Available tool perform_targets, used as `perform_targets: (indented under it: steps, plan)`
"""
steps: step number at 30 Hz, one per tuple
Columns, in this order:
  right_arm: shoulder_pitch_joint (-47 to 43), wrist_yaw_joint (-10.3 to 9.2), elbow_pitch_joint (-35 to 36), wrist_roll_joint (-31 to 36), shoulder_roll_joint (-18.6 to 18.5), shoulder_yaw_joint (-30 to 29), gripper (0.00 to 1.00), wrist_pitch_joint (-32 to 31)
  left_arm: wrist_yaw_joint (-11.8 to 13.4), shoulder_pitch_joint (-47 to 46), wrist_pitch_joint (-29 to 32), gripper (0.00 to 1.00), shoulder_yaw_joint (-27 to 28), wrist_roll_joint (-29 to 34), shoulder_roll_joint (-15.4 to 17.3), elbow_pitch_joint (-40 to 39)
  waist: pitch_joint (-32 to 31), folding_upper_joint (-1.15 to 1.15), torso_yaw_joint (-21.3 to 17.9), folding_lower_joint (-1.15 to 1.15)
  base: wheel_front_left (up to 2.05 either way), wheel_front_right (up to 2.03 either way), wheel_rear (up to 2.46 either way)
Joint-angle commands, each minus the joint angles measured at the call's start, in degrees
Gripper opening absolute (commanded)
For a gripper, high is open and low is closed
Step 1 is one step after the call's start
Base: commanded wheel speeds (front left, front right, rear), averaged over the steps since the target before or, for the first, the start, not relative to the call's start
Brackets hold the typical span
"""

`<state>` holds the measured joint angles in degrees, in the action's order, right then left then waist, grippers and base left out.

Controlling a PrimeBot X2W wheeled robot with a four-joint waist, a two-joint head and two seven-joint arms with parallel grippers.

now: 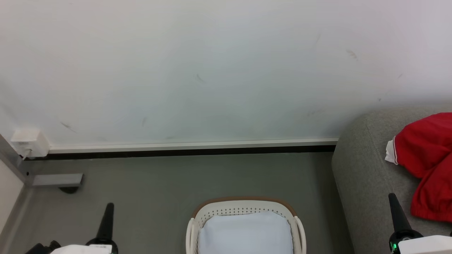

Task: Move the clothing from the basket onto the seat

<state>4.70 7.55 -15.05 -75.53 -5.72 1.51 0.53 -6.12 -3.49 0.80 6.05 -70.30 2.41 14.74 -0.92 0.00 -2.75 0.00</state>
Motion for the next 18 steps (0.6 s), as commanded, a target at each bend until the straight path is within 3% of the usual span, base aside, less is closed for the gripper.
perform_targets:
  steps: [1,18]
  plan:
    - [1.49,-0.07,0.48,-1.13,-0.15,-0.52,0.00,-0.15,-0.46,-1.04,0.32,0.00,0.23,-1.89,0.51,-0.44,0.02,0.00,0.07,0.00,0.00,0.00,0.00]
    - [1.60,-0.09,0.66,-8.32,0.41,-2.76,0.00,-2.25,-0.69,-2.06,2.67,0.00,0.41,-9.83,0.58,-0.63,0.34,0.00,1.01,0.00,0.00,0.00,0.00]
